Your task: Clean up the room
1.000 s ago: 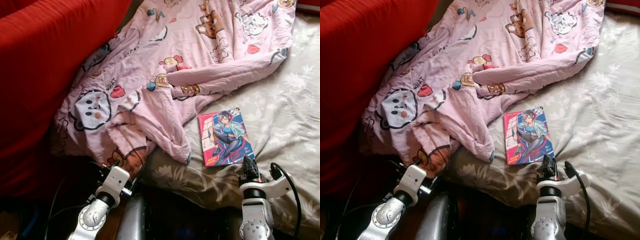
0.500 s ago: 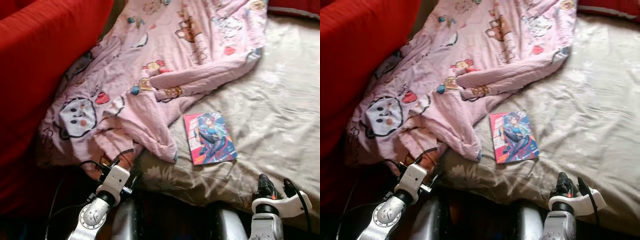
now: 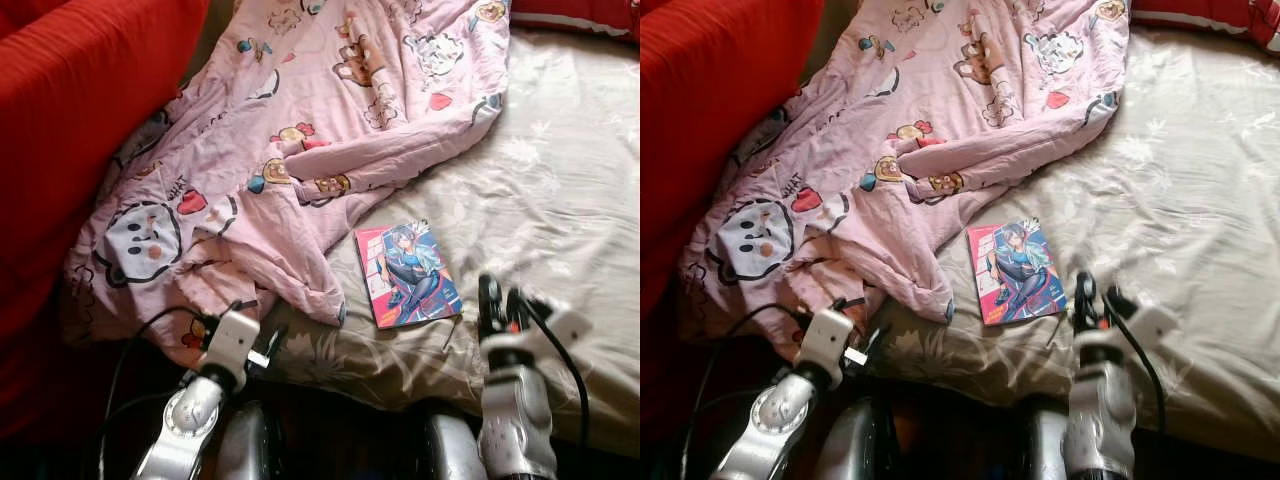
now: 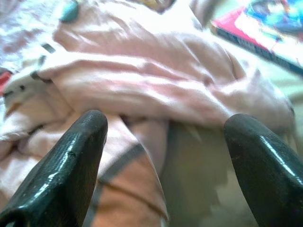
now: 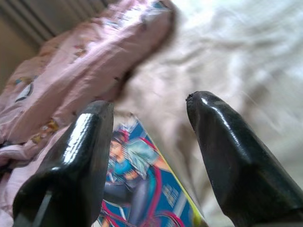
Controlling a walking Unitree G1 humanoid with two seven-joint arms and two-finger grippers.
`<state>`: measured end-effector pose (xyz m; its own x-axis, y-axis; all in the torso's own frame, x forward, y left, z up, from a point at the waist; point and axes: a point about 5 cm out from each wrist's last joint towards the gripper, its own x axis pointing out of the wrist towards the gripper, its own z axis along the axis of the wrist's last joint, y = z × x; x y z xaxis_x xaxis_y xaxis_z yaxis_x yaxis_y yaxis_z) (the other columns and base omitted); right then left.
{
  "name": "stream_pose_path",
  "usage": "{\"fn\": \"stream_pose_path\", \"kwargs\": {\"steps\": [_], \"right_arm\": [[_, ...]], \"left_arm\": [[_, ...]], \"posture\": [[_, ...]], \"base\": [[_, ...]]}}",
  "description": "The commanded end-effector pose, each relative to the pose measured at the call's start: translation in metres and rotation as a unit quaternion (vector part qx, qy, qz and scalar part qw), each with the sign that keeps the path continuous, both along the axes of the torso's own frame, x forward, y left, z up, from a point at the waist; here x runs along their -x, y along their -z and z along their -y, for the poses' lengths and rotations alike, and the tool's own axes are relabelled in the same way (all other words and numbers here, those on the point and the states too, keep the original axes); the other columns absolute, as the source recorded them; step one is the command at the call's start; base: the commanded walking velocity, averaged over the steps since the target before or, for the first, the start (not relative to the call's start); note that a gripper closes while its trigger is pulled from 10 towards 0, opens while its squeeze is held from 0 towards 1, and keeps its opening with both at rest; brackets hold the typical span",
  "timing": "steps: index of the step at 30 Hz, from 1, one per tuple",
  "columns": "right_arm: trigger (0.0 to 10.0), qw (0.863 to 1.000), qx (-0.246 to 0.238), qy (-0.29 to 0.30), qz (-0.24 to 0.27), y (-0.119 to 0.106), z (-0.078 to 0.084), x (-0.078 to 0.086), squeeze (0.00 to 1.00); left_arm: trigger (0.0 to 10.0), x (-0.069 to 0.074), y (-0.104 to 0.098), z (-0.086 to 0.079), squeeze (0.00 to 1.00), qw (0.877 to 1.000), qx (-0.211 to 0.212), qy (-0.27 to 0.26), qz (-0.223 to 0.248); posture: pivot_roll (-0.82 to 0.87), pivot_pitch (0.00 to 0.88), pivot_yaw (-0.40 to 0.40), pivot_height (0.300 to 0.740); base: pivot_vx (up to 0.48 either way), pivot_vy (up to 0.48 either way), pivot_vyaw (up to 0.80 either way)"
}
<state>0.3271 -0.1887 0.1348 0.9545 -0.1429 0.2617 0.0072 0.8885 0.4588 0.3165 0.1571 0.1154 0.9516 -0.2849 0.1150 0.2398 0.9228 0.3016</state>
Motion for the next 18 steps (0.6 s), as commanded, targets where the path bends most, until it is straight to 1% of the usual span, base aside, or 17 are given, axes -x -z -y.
{"fn": "stream_pose_path", "kwargs": {"steps": [1, 2, 3, 5, 8, 10, 12, 15, 16, 18], "right_arm": [[10.0, 0.999, 0.046, -0.014, -0.016, 0.007, -0.007, 0.003, 0.00], [10.0, 0.997, 0.074, -0.025, -0.010, 0.004, -0.012, 0.003, 0.00], [10.0, 0.993, 0.111, -0.043, -0.010, 0.002, -0.018, 0.004, 0.00], [10.0, 0.991, 0.121, -0.054, -0.015, 0.006, -0.021, 0.006, 0.00], [10.0, 0.992, 0.109, -0.051, -0.031, 0.015, -0.021, 0.011, 0.00], [10.0, 0.993, 0.106, -0.048, -0.035, 0.017, -0.021, 0.012, 0.00], [10.0, 0.994, 0.094, -0.041, -0.043, 0.022, -0.019, 0.015, 0.00], [10.0, 0.994, 0.092, -0.039, -0.051, 0.024, -0.019, 0.016, 0.00], [10.0, 0.993, 0.094, -0.040, -0.055, 0.025, -0.018, 0.016, 0.00], [10.0, 0.993, 0.094, -0.041, -0.055, 0.024, -0.018, 0.015, 0.00]], "left_arm": [[10.0, 0.002, 0.003, -0.008, 0.00, 0.999, 0.024, -0.020, -0.013], [10.0, 0.001, -0.001, -0.009, 0.00, 0.999, 0.038, -0.026, -0.007], [10.0, -0.002, -0.009, -0.011, 0.00, 0.997, 0.064, -0.036, 0.001], [10.0, -0.004, -0.012, -0.011, 0.00, 0.995, 0.091, -0.038, 0.003], [10.0, -0.004, -0.014, -0.011, 0.00, 0.992, 0.123, -0.041, -0.001], [10.0, -0.004, -0.014, -0.011, 0.00, 0.991, 0.126, -0.041, -0.002], [10.0, -0.005, -0.012, -0.011, 0.00, 0.992, 0.119, -0.044, -0.011], [10.0, -0.005, -0.013, -0.011, 0.00, 0.991, 0.125, -0.042, -0.010], [10.0, -0.004, -0.013, -0.011, 0.00, 0.991, 0.125, -0.042, -0.011], [10.0, -0.004, -0.013, -0.011, 0.00, 0.991, 0.125, -0.043, -0.013]], "posture": [[0.05, 0.322, 0.068, 0.574], [0.05, 0.323, 0.066, 0.574], [0.05, 0.325, 0.060, 0.574], [0.04, 0.326, 0.056, 0.574], [0.04, 0.328, 0.053, 0.574], [0.04, 0.329, 0.050, 0.574], [0.03, 0.331, 0.046, 0.574], [0.03, 0.331, 0.042, 0.574], [0.03, 0.328, 0.040, 0.574], [0.03, 0.329, 0.038, 0.574]], "base": [[0.000, 0.000, 0.00], [0.000, 0.000, 0.00], [0.000, 0.000, 0.00], [0.000, 0.000, 0.00], [0.000, 0.000, 0.00], [0.000, 0.000, 0.00], [0.000, 0.000, 0.00], [0.000, 0.000, 0.00], [0.000, -0.240, 0.00], [0.000, -0.439, -0.61]]}}
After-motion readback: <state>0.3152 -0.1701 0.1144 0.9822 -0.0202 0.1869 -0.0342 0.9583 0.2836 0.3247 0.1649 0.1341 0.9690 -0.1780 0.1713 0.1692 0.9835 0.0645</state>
